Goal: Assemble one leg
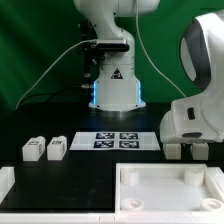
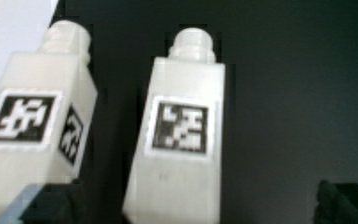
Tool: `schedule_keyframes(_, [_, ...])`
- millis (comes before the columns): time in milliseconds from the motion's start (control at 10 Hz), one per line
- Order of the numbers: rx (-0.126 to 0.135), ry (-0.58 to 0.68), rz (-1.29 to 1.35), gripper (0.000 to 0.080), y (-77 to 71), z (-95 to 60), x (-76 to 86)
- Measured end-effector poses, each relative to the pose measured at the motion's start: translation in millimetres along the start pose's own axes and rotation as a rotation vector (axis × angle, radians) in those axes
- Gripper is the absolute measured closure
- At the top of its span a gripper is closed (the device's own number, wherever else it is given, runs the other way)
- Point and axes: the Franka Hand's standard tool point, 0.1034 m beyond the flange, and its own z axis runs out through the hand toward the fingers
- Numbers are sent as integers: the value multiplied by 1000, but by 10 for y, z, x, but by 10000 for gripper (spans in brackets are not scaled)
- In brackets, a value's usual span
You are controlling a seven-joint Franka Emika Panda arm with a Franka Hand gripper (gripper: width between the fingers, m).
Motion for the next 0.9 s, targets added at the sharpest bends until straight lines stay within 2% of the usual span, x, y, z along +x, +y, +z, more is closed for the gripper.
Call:
schedule_keyframes(300, [-13, -19, 14, 150, -47, 251, -28])
schedule_keyframes(900, [-16, -29, 12, 159, -53, 296, -17])
